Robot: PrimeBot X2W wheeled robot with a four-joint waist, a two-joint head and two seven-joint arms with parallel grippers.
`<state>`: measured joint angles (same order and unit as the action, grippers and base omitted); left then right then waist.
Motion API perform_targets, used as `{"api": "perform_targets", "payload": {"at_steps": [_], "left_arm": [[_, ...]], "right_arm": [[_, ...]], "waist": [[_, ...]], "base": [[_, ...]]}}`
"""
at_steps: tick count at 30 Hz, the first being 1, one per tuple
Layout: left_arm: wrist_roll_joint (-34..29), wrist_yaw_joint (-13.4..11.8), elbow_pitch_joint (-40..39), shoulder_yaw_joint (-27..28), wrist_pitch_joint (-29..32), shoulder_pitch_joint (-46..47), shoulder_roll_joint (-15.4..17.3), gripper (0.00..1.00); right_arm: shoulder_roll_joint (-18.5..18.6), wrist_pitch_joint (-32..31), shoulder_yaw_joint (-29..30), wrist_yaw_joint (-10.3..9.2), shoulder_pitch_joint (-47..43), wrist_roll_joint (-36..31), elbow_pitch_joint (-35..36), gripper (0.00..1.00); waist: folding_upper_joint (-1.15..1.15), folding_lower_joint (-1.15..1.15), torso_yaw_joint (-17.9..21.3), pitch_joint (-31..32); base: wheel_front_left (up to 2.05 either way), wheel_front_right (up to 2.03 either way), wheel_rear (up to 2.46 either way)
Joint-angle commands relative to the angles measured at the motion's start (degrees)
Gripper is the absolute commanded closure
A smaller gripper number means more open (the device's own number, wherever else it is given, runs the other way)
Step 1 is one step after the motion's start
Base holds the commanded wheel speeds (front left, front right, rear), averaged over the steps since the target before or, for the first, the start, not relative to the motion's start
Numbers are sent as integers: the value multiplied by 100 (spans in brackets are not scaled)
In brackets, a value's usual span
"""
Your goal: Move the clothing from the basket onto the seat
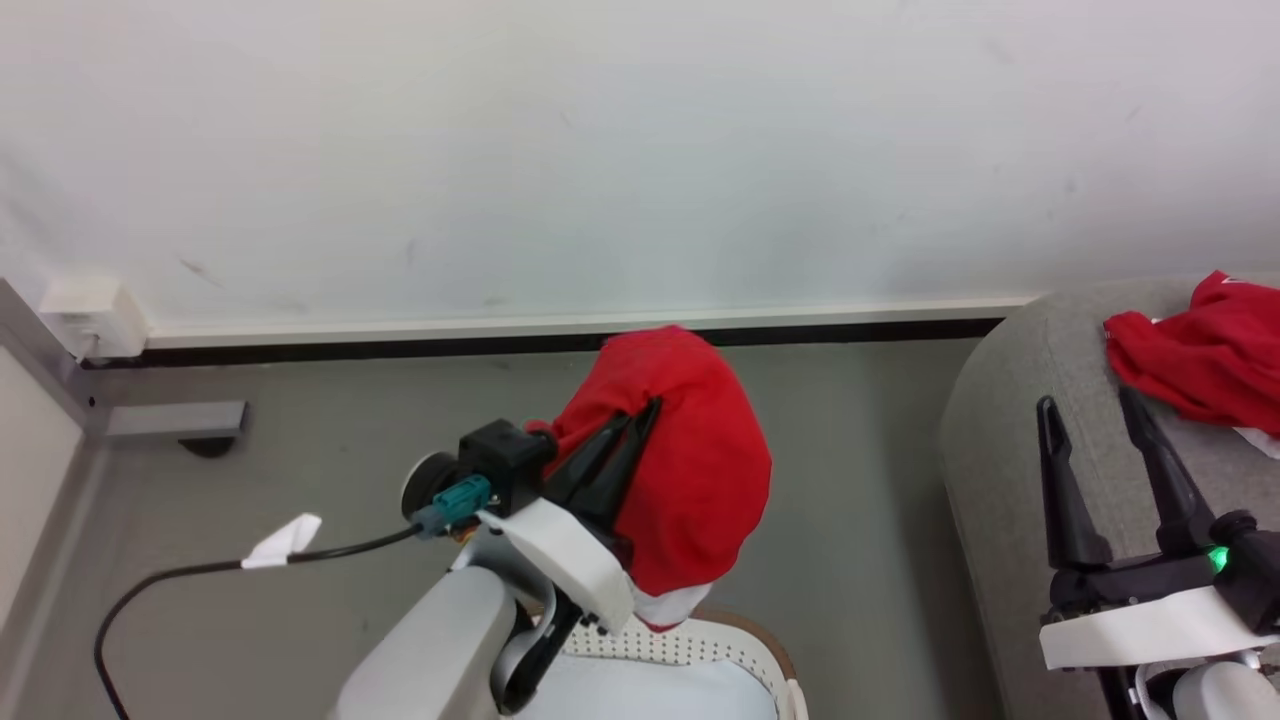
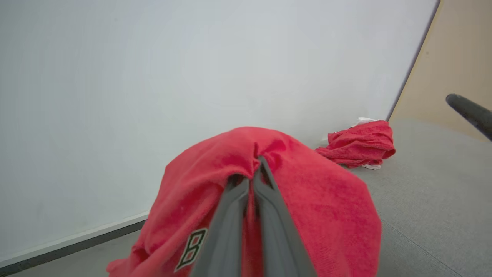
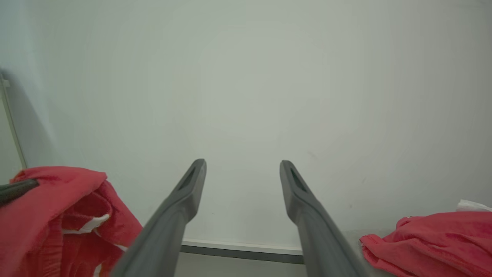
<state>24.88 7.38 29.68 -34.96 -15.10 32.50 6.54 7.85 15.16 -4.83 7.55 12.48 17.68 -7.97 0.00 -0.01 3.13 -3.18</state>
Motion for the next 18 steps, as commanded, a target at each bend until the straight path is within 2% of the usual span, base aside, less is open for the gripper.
{"api": "perform_targets", "payload": {"at_steps": [1, 18], "left_arm": [[-59, 8, -117, 28, -8, 52, 65, 100], [-69, -287, -1467, -15, 483, 95, 276, 100]], "right_arm": [[20, -2, -24, -13, -127, 32, -31, 0], [49, -2, -443, -13, -162, 109, -107, 0]], "waist": [[0, 1, -7, 62], [0, 1, -74, -57]], "base": [[0, 0, 0], [0, 0, 0]]}}
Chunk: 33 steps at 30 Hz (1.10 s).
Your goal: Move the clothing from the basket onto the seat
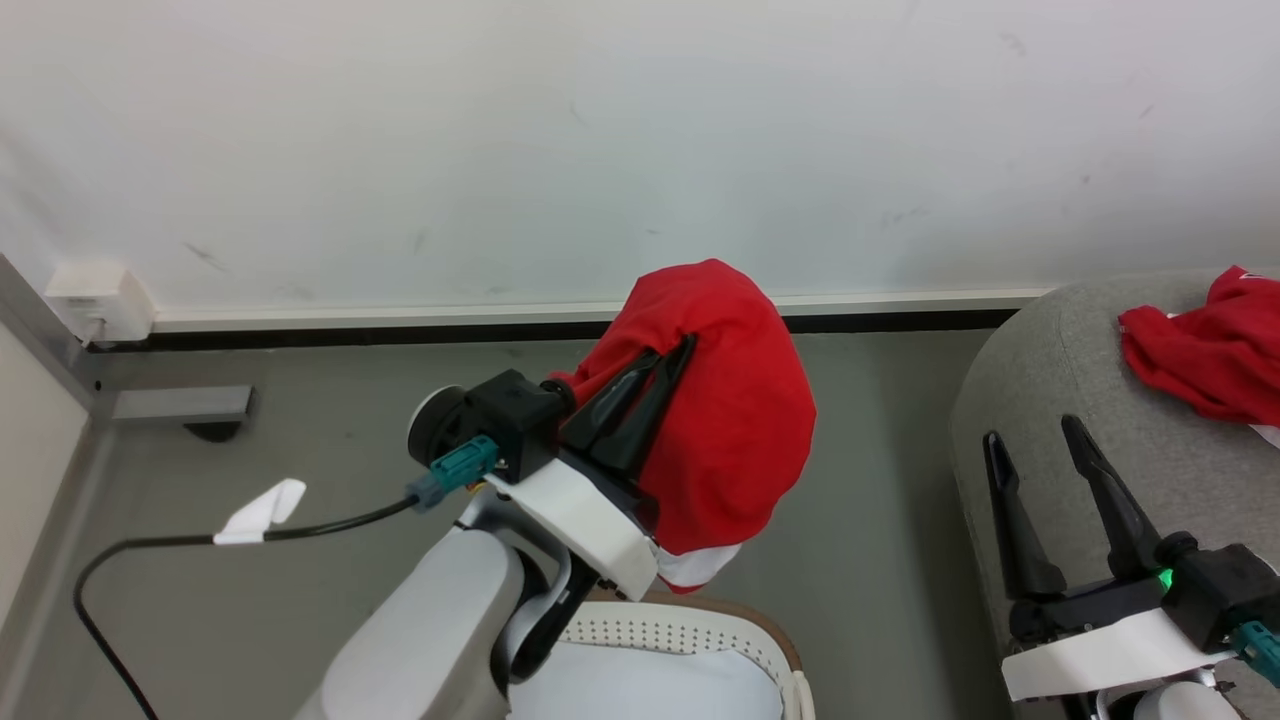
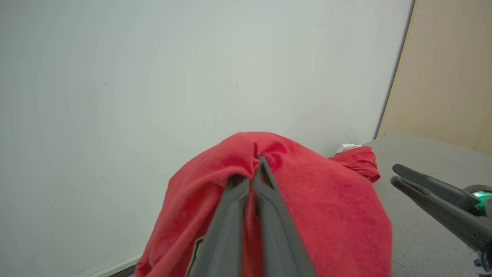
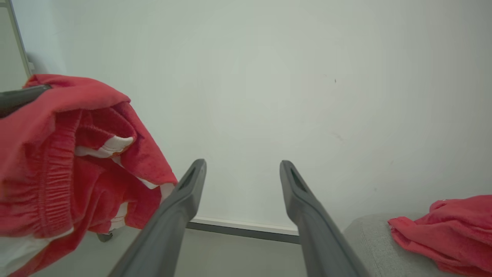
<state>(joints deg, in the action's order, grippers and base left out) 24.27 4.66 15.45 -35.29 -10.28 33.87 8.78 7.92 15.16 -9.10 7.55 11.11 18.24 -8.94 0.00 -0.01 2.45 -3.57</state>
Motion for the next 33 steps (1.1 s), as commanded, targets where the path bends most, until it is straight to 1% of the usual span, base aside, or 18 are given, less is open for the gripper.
{"api": "perform_targets", "payload": {"at_steps": [1, 6, 10, 14, 19, 23, 27, 33], "left_arm": [[-5, -28, -87, 23, 6, -41, 59, 100], [0, -82, -301, 23, 51, -18, 89, 100], [-4, -102, -439, -36, 90, -71, 86, 100], [41, -71, -472, -161, 102, -154, 19, 100], [74, -9, -442, -365, 149, -239, -61, 100], [107, 55, -430, -560, 196, -276, -138, 100], [149, 111, -413, -747, 253, -293, -186, 100], [210, 167, -369, -969, 287, -313, -240, 100]], "right_arm": [[47, -3, -55, -13, -5, 57, -16, 0], [89, -3, -342, -13, 105, 39, -69, 0], [176, -3, -739, -13, 321, 26, -131, 0], [264, -3, -1162, -13, 588, 66, -292, 0], [425, -3, -1643, -13, 938, 112, -674, 0], [612, -3, -2209, -13, 1268, 184, -1072, 0], [770, -3, -2642, -13, 1551, 301, -1321, 0], [831, -3, -3145, -13, 1875, 458, -1562, 0]], "waist": [[0, 1, -8, -33], [0, 1, -33, -89], [0, 1, -65, -100], [0, 1, -178, -58], [0, 1, -380, 35], [0, 1, -594, 100], [0, 1, -816, 137], [0, 1, -1096, 162]], "base": [[0, 0, 0], [0, 0, 0], [0, 0, 0], [0, 0, 0], [0, 0, 0], [0, 0, 0], [0, 0, 0], [0, 0, 0]]}}
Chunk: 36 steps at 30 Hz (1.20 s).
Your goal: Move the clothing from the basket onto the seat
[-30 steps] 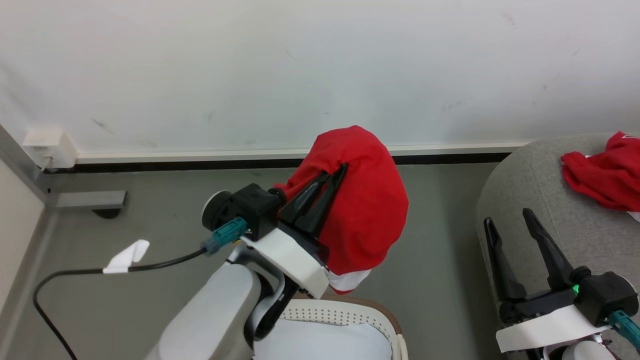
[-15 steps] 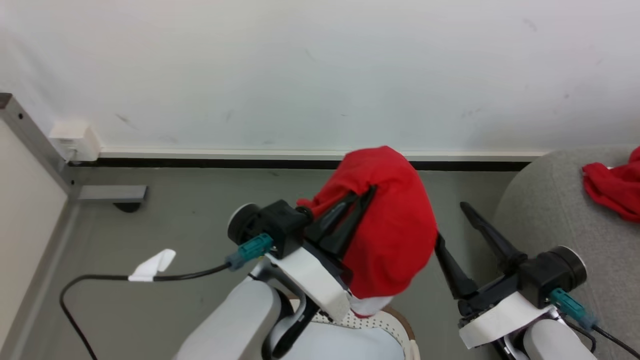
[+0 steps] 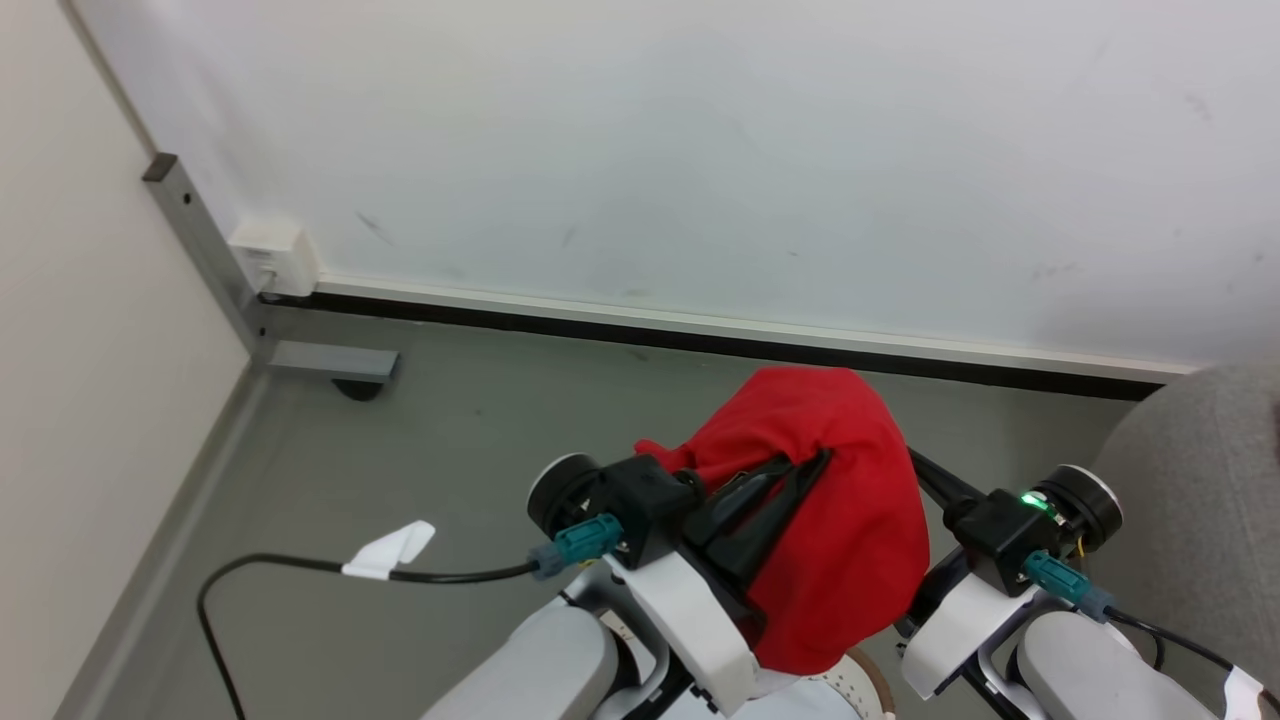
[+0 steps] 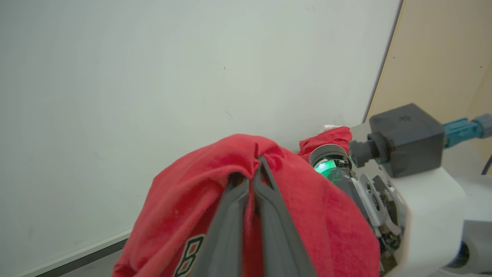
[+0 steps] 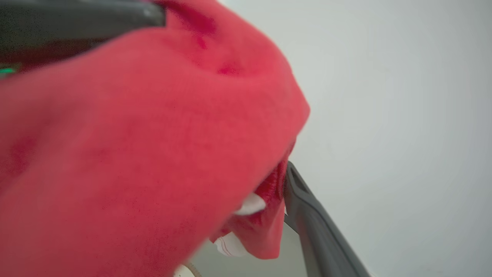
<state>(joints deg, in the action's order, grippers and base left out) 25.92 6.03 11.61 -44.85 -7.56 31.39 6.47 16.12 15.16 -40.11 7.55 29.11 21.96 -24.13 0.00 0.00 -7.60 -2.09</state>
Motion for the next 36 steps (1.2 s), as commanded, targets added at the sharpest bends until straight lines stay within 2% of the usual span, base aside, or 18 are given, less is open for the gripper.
{"api": "perform_targets", "payload": {"at_steps": [1, 12, 13, 15, 16, 22, 32, 33, 34, 35, 36], "left_arm": [[47, 37, 22, -51, 17, -65, -19, 100], [163, 60, 131, -246, 21, -92, -35, 100], [170, 59, 139, -249, 18, -91, -36, 100], [184, 43, 154, -250, 8, -90, -36, 100], [194, 30, 158, -247, -1, -94, -35, 100], [224, -21, 192, -205, -38, -112, -2, 100], [254, -108, 318, -122, -174, -118, 60, 100], [252, -117, 320, -121, -175, -117, 62, 80], [278, -120, 311, -122, -166, -134, 51, 56], [290, -127, 290, -134, -157, -143, 45, 17], [276, -130, 258, -150, -154, -138, 41, 0]], "right_arm": [[12, -3, -118, -13, 125, 101, -97, 0], [-173, -3, -394, -13, 463, 333, -555, 0], [-178, -4, -481, -13, 491, 359, -575, 36], [-152, -3, -572, -13, 529, 423, -604, 96], [-142, -3, -626, -13, 521, 449, -614, 100], [-61, -3, -714, -13, 573, 575, -573, 100], [10, -3, -300, -13, 319, 774, -346, 100], [20, -3, -240, -13, 324, 780, -320, 100], [29, -3, -176, -14, 316, 787, -295, 100], [39, -4, -113, -14, 299, 777, -284, 100], [61, -4, -46, -14, 292, 767, -274, 100]], "waist": [[0, 0, -128, 18], [0, 0, -330, 84], [0, 0, -330, 88], [0, 0, -322, 93], [0, 0, -312, 94], [0, 0, -220, 67], [0, 0, 77, 18], [0, 0, 128, 22], [0, 0, 185, 25], [0, 0, 249, 22], [0, 0, 313, 18]], "base": [[0, 0, 0], [0, 0, 0], [0, 0, 0], [0, 0, 0], [0, 0, 0], [0, 0, 0], [0, 0, 0], [0, 0, 0], [0, 0, 0], [0, 0, 0], [0, 0, 0]]}}
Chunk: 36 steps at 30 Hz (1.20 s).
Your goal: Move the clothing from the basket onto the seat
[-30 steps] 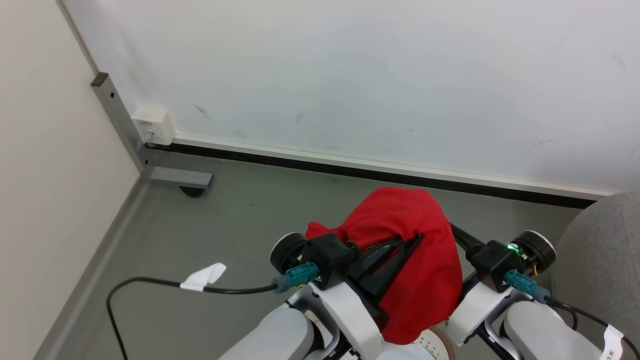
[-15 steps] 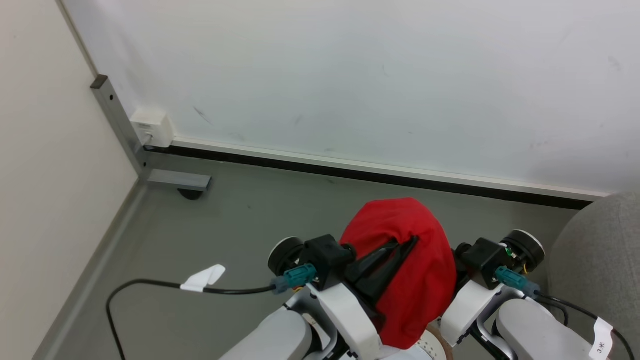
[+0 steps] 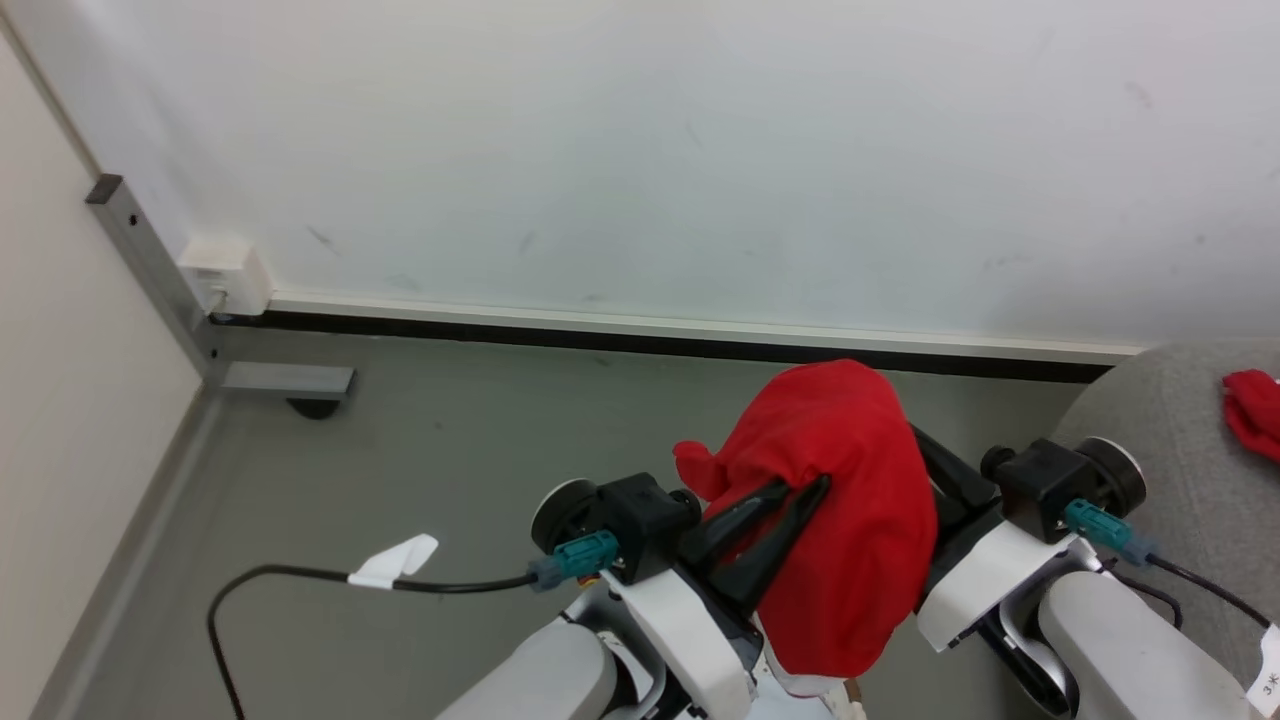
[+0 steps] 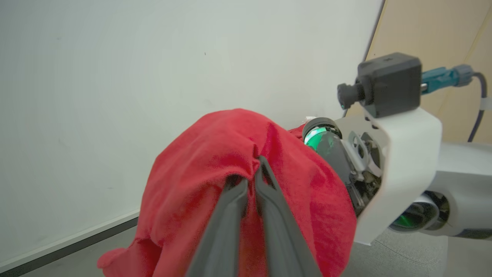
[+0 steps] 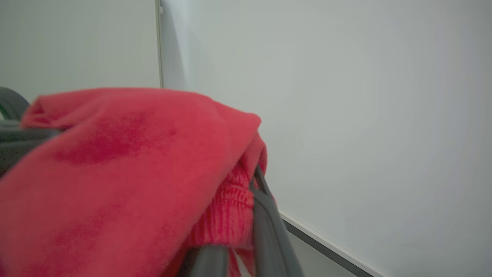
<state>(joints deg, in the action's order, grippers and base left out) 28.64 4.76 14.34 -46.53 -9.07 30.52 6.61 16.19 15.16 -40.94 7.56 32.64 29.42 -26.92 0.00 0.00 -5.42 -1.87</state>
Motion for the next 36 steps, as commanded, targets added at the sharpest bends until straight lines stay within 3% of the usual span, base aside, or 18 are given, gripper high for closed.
{"api": "perform_targets", "payload": {"at_steps": [1, 20, 26, 30, 36], "left_arm": [[-9, -14, -46, 8, -2, -50, 27, 0], [-186, -194, -373, -88, 76, 97, 229, 0], [-250, -234, -326, -72, -69, 187, 306, 0], [-307, -209, -243, -96, -190, 209, 309, 0], [-346, -210, -107, -146, -264, 250, 277, 0]], "right_arm": [[66, -4, 113, -15, -73, 23, 34, 100], [235, -2, 1803, -14, -616, -61, 679, 100], [138, -3, 2188, -14, -912, -170, 959, 100], [-3, -2, 2382, -14, -1124, 88, 1179, 100], [76, -2, 2499, -14, -1263, 158, 1324, 100]], "waist": [[0, 0, 164, -11], [0, 0, 2266, -346], [0, 0, 2939, -487], [0, 0, 3259, -531], [0, 0, 3514, -556]], "base": [[0, 0, 0], [0, 0, 0], [0, 0, 0], [0, 0, 0], [0, 0, 0]]}}
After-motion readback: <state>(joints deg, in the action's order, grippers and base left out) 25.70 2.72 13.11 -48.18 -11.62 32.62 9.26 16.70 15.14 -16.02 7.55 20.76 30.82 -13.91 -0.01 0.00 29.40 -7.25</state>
